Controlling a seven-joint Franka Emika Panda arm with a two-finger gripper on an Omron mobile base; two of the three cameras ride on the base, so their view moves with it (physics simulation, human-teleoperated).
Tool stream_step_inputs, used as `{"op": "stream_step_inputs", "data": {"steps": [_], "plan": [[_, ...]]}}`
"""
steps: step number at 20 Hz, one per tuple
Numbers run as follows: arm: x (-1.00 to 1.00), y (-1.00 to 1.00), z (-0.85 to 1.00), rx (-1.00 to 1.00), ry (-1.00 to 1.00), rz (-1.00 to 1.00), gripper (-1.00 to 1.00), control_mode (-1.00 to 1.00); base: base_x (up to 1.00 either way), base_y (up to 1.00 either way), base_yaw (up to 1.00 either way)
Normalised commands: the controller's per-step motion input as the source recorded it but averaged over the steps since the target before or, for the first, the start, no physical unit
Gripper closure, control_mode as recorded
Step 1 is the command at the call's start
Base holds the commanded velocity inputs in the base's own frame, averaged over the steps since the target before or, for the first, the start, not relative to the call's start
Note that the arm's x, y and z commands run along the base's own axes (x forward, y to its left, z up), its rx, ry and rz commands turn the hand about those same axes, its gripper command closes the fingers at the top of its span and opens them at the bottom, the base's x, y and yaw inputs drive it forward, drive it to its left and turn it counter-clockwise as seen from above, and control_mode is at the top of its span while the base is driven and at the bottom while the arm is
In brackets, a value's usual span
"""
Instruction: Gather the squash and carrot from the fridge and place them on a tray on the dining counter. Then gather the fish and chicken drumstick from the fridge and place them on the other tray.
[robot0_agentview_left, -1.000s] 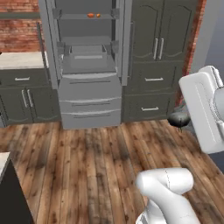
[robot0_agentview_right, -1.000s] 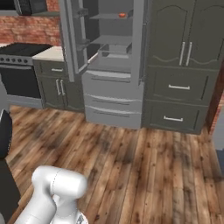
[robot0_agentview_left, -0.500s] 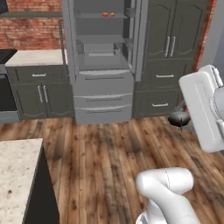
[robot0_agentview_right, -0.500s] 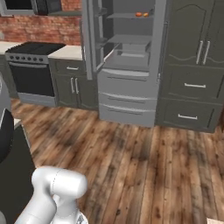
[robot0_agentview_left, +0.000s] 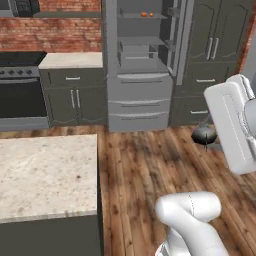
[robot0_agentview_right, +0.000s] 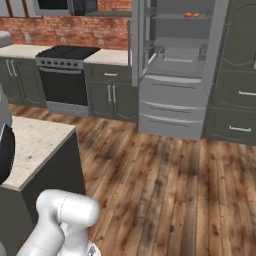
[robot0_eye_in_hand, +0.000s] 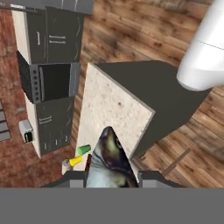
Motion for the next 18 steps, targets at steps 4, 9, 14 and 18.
{"op": "stream_step_inputs", "data": {"steps": [4,9,14,18], "plan": [[0.0,0.0,0.0,0.0,0.0,0.0,1.0,1.0,-0.22,0.77,0.04],[0.0,0.0,0.0,0.0,0.0,0.0,1.0,1.0,0.0,0.76,0.01],[0.0,0.0,0.0,0.0,0.0,0.0,1.0,1.0,-0.38,0.93,0.03],[0.0,0.0,0.0,0.0,0.0,0.0,1.0,1.0,-0.48,0.97,0.03]]}}
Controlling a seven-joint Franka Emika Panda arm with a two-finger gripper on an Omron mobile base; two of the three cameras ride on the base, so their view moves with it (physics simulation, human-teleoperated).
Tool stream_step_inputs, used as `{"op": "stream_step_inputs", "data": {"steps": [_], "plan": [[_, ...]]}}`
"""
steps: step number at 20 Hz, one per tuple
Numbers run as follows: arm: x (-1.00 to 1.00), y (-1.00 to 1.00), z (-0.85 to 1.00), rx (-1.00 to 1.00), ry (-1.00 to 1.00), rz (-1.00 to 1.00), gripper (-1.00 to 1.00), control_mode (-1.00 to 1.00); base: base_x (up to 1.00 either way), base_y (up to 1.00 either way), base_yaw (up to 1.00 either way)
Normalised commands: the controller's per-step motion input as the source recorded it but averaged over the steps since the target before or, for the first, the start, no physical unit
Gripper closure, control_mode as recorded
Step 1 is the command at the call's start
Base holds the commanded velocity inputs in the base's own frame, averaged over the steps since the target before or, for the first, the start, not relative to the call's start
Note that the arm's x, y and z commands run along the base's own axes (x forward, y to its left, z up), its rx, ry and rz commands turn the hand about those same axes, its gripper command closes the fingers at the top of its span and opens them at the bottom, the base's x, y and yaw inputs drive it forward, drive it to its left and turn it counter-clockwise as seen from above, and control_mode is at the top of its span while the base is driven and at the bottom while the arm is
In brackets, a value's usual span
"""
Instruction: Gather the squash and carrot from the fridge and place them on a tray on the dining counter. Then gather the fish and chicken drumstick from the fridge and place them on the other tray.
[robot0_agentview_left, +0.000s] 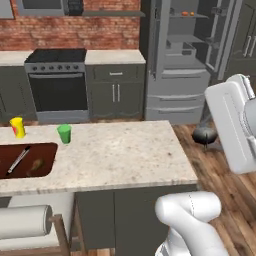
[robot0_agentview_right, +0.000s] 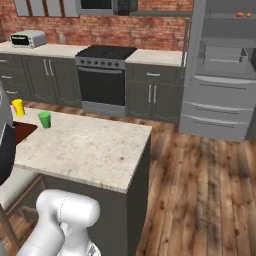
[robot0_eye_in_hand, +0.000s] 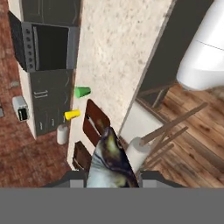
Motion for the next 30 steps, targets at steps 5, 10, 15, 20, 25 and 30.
{"op": "stream_step_inputs", "data": {"steps": [5,10,15,20,25,30], "plan": [[0.0,0.0,0.0,0.0,0.0,0.0,1.0,1.0,-0.27,0.93,0.01],[0.0,0.0,0.0,0.0,0.0,0.0,1.0,1.0,-0.13,0.85,0.0],[0.0,0.0,0.0,0.0,0.0,0.0,1.0,1.0,-0.02,0.71,0.0],[0.0,0.0,0.0,0.0,0.0,0.0,1.0,1.0,-0.4,0.86,0.0],[0.0,0.0,0.0,0.0,0.0,0.0,1.0,1.0,-0.94,0.78,0.0],[0.0,0.0,0.0,0.0,0.0,0.0,1.0,1.0,-0.82,0.55,-0.01]]}}
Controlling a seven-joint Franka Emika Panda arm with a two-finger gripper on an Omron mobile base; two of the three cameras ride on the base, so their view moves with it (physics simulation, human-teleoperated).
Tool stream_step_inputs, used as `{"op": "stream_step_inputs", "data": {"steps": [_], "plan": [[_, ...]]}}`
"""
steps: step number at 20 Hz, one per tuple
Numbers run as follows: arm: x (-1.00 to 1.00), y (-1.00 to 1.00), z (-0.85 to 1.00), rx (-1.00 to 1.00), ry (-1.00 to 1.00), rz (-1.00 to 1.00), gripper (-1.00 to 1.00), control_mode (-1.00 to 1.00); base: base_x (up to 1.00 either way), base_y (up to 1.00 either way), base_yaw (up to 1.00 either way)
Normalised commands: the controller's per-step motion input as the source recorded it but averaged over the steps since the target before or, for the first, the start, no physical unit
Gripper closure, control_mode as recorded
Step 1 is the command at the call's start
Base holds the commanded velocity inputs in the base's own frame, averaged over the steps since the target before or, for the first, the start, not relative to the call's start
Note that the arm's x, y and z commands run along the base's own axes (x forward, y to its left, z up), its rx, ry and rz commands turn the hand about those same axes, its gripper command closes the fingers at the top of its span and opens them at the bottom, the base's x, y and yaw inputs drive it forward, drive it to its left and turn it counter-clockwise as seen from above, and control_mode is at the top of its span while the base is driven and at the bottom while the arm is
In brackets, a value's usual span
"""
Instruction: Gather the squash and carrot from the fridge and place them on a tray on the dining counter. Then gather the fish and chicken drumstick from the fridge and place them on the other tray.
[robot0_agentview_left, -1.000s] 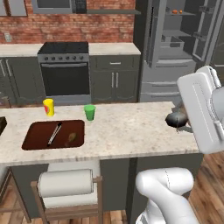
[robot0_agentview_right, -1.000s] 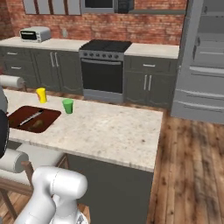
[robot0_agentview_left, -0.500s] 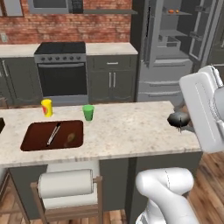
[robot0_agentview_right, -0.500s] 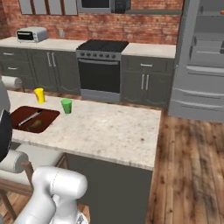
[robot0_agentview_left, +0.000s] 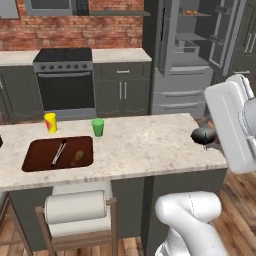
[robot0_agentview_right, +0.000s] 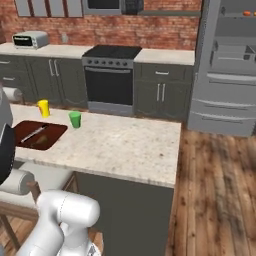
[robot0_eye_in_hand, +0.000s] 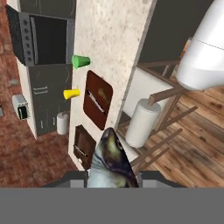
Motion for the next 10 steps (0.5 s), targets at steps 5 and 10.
{"op": "stream_step_inputs", "data": {"steps": [5,10], "plan": [[0.0,0.0,0.0,0.0,0.0,0.0,1.0,1.0,-0.78,-0.16,-0.01],[0.0,0.0,0.0,0.0,0.0,0.0,1.0,1.0,-0.7,0.05,-0.04]]}}
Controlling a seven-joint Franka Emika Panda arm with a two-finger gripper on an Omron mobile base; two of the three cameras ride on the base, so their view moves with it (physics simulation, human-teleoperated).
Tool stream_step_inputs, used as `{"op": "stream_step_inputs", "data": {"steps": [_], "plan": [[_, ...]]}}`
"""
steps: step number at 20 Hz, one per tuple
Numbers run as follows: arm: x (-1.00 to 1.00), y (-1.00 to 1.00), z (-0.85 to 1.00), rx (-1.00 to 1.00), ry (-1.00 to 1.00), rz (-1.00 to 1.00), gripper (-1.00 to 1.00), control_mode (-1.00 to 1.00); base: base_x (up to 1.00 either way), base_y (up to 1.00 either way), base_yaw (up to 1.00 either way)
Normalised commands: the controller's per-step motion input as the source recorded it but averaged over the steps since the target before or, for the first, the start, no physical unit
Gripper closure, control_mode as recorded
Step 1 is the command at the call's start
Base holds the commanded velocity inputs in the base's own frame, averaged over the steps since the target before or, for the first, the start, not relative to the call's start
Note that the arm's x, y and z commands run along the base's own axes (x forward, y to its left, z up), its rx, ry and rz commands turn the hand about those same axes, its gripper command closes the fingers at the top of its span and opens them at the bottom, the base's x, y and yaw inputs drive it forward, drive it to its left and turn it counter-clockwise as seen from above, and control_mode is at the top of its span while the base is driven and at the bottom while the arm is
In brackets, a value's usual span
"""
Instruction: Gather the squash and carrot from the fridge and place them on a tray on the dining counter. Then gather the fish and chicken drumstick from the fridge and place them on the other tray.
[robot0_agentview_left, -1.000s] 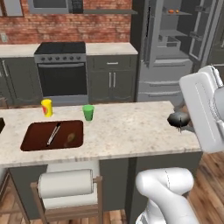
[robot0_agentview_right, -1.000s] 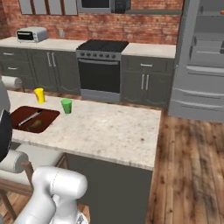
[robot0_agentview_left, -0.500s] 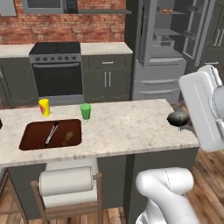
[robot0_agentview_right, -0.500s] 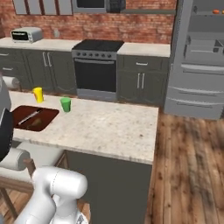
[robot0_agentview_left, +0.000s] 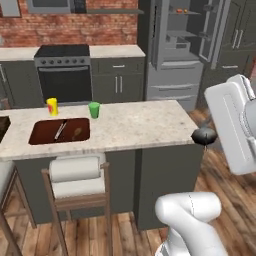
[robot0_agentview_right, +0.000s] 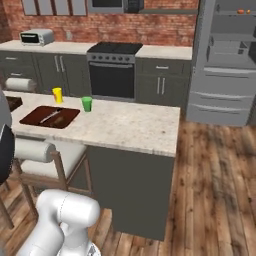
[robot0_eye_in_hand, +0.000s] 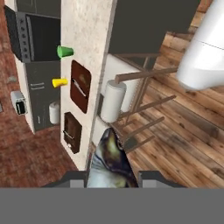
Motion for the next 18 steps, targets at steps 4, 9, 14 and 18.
{"op": "stream_step_inputs", "data": {"steps": [4,9,14,18], "plan": [[0.0,0.0,0.0,0.0,0.0,0.0,1.0,1.0,-0.15,0.61,0.0],[0.0,0.0,0.0,0.0,0.0,0.0,1.0,1.0,0.25,0.53,-0.02],[0.0,0.0,0.0,0.0,0.0,0.0,1.0,1.0,0.44,0.47,-0.03],[0.0,0.0,0.0,0.0,0.0,0.0,1.0,1.0,0.61,0.43,-0.04]]}}
